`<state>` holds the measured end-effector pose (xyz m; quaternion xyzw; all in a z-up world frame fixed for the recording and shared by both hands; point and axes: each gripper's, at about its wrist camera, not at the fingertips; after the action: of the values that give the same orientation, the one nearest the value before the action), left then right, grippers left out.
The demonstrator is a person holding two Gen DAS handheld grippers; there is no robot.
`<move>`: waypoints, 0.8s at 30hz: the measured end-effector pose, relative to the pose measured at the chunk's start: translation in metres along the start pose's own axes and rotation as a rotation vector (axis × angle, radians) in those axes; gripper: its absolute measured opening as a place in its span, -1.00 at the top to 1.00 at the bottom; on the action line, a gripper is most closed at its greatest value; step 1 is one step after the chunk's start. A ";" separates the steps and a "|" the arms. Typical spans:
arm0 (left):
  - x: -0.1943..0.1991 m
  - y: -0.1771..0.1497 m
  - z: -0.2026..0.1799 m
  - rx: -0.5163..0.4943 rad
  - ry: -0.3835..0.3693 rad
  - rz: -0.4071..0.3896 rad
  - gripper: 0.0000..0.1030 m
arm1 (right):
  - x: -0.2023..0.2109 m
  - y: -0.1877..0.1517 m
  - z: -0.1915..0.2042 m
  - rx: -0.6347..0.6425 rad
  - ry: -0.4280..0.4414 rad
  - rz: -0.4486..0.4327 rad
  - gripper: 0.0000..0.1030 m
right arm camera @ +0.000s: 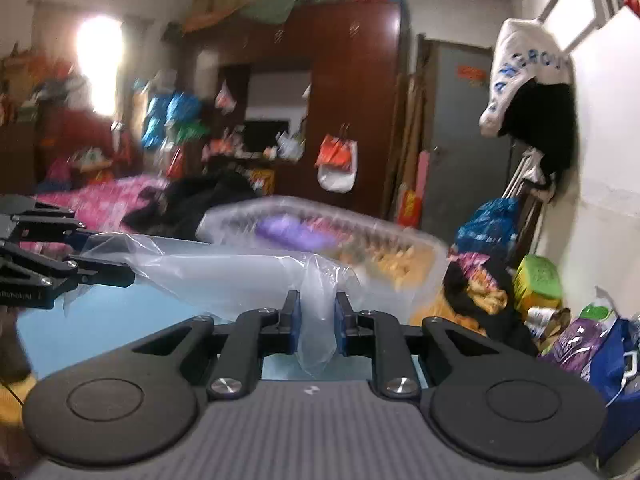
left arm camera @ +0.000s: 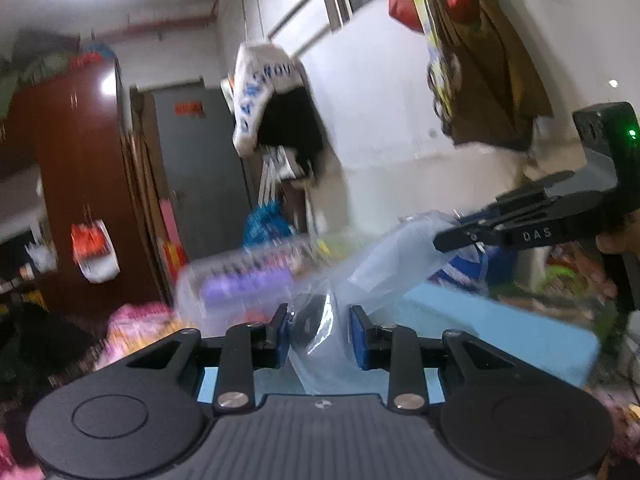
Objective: Organize objects
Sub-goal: 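Lift the wrapped roll and carry it over the basket with both grippers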
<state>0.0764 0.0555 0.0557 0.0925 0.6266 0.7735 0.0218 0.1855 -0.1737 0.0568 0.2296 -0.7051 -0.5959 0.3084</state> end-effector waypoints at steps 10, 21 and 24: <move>-0.100 0.066 0.021 0.034 0.134 0.034 0.33 | -0.076 0.033 -0.037 -0.075 -0.127 0.018 0.62; -0.167 0.037 0.034 0.026 0.167 0.149 0.33 | -0.121 -0.004 -0.046 -0.120 -0.159 0.139 0.62; -0.167 0.032 0.036 0.009 0.172 0.149 0.33 | -0.119 -0.006 -0.045 -0.114 -0.155 0.137 0.60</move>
<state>0.2493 0.0585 0.0751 0.0721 0.6209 0.7753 -0.0902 0.3011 -0.1238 0.0362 0.1160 -0.7057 -0.6287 0.3054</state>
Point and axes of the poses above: each gripper's, at about its wrist camera, not at the fingertips, and x roughly against the way its jaws point, z to its left, y to its top, and after that the axes turned 7 degrees about -z, right-handed
